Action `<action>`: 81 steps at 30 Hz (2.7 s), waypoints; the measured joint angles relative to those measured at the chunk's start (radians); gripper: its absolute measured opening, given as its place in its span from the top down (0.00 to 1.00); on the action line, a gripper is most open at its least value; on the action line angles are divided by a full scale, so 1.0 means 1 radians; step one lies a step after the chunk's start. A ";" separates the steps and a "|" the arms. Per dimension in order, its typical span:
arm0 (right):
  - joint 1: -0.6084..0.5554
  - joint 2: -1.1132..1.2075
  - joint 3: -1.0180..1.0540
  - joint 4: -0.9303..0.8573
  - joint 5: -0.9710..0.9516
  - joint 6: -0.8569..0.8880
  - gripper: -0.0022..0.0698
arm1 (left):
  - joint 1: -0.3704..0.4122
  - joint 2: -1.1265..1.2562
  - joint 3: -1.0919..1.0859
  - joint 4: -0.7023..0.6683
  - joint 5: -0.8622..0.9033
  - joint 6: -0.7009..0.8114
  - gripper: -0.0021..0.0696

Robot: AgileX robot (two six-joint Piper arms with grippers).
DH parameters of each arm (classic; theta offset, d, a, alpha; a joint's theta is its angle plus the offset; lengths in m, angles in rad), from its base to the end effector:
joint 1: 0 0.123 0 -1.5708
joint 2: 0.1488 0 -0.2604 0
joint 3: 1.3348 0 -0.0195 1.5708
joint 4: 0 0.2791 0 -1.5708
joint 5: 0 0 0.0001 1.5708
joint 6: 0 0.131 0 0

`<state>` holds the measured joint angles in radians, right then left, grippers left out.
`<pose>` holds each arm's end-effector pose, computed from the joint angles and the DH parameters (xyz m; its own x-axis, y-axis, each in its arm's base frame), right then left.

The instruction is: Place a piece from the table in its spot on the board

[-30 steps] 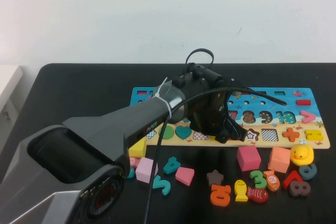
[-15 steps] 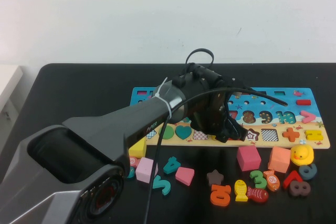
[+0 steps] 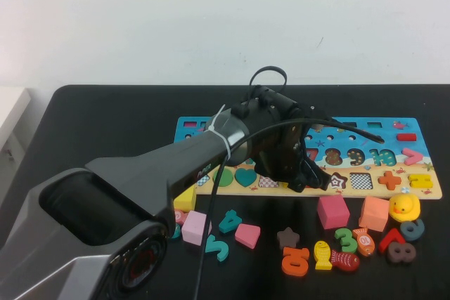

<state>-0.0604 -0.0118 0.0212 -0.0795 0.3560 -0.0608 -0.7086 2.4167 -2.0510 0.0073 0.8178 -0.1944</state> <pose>0.1442 -0.0124 0.1638 -0.2824 -0.1180 -0.9520 0.0493 0.9893 -0.1373 0.4195 -0.3586 0.0903 -0.7855 0.4253 -0.4496 0.5101 0.8562 -0.0814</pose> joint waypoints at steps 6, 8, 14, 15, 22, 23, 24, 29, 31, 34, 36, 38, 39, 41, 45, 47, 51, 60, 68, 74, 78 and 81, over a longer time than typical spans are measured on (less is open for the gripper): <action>0.000 0.000 0.000 0.000 0.000 0.000 0.94 | 0.000 0.000 0.000 0.000 0.002 -0.021 0.53; 0.000 0.000 0.000 0.000 0.000 0.000 0.94 | 0.000 0.000 -0.002 0.000 0.007 -0.026 0.52; 0.000 0.000 0.000 0.000 0.000 0.000 0.94 | 0.002 0.000 -0.002 0.004 0.021 -0.039 0.32; 0.000 0.000 0.000 0.000 0.000 0.000 0.94 | 0.002 0.000 -0.002 0.004 0.023 -0.041 0.29; 0.000 0.000 0.000 0.000 0.000 0.000 0.94 | 0.002 -0.004 -0.002 0.012 0.028 -0.035 0.24; 0.000 0.000 0.000 0.000 0.000 0.000 0.94 | 0.002 -0.004 -0.002 0.012 0.030 -0.033 0.24; 0.000 0.000 0.000 0.000 0.000 0.000 0.94 | 0.002 -0.004 -0.002 0.012 0.034 -0.030 0.24; 0.000 0.000 0.000 0.000 0.000 0.000 0.94 | 0.002 -0.004 -0.036 0.014 0.053 -0.018 0.30; 0.000 0.000 0.000 0.000 0.000 0.000 0.94 | 0.002 -0.008 -0.055 0.014 0.053 -0.016 0.38; 0.000 0.000 0.000 0.000 0.000 0.000 0.94 | 0.002 -0.010 -0.078 0.014 0.057 -0.008 0.50; 0.000 0.000 0.000 0.000 0.000 0.000 0.94 | 0.002 -0.012 -0.098 0.018 0.081 -0.003 0.63; 0.000 0.000 0.000 0.000 0.000 0.000 0.94 | 0.002 -0.014 -0.105 0.025 0.114 -0.001 0.75; 0.000 0.000 0.000 0.000 0.000 0.000 0.94 | 0.002 -0.017 -0.106 0.034 0.133 0.001 0.82; 0.000 0.000 0.000 0.000 0.000 0.000 0.94 | 0.002 -0.019 -0.106 0.045 0.166 0.001 0.90; 0.000 0.000 0.000 0.000 0.000 0.000 0.94 | 0.002 -0.019 -0.106 0.057 0.190 0.002 0.96; 0.000 0.000 0.000 0.000 0.000 0.000 0.94 | 0.002 -0.019 -0.106 0.060 0.192 0.003 0.96; 0.000 0.000 0.000 0.000 0.000 0.000 0.94 | 0.002 0.002 -0.107 0.058 0.192 0.003 0.97; 0.000 0.000 0.000 0.000 0.000 0.000 0.94 | 0.002 0.024 -0.107 0.032 0.151 0.003 0.97; 0.000 0.000 0.000 0.000 0.000 0.000 0.94 | 0.002 0.028 -0.158 0.059 0.224 0.013 0.97; 0.000 0.000 0.000 0.000 0.000 0.000 0.94 | 0.002 0.008 -0.311 0.085 0.356 0.129 0.97; 0.000 0.000 0.000 0.000 0.000 0.000 0.94 | 0.002 -0.074 -0.412 0.124 0.411 0.211 0.97; 0.000 0.000 0.000 0.000 0.000 0.000 0.94 | 0.002 -0.192 -0.444 0.179 0.422 0.230 0.97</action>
<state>-0.0604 -0.0118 0.0212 -0.0795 0.3560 -0.0608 -0.7067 2.2249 -2.4953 0.1864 1.2394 0.0352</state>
